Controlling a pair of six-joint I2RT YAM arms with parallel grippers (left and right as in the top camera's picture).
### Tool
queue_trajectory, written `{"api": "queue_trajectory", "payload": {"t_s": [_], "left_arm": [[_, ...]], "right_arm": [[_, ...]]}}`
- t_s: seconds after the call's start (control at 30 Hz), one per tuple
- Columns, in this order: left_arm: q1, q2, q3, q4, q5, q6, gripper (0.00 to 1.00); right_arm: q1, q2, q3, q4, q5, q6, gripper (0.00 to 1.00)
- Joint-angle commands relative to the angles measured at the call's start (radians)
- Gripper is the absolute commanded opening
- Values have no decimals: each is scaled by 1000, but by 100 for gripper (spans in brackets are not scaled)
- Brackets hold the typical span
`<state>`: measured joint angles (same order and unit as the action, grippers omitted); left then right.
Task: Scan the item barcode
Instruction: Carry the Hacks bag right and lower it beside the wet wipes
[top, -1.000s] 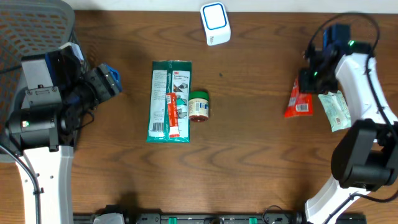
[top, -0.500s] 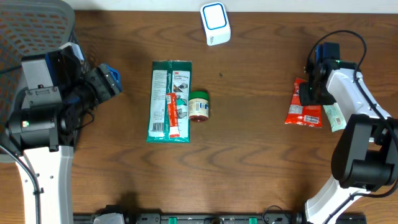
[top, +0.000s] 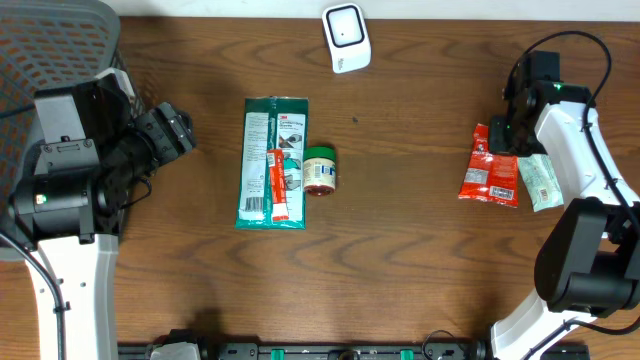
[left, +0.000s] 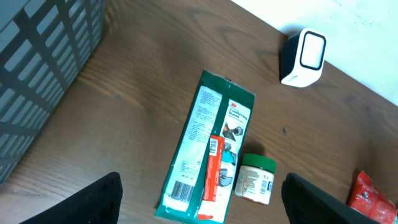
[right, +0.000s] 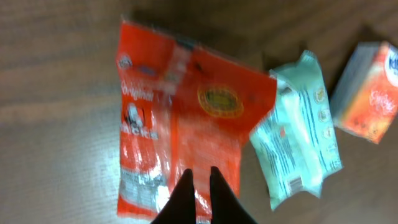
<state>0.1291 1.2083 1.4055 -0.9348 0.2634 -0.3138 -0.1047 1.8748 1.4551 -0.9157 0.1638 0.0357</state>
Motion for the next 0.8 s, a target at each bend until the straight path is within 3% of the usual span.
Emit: {"api": "queue_trajectory", "payload": {"t_s": [0.0,0.17,0.3,0.5,0.77], "left_arm": [[5,0,4,0,4,6,82],[5,0,4,0,4,6,82],[5,0,4,0,4,6,82],[5,0,4,0,4,6,82],[5,0,4,0,4,6,82]], "right_arm": [[-8,-16,-76,61,-5,9,14],[-27,-16,-228,253,43,9,17],[-52,-16,-305,356,56,9,11],[-62,-16,-290,349,38,9,17],[-42,-75,-115,124,-312,9,33]]}}
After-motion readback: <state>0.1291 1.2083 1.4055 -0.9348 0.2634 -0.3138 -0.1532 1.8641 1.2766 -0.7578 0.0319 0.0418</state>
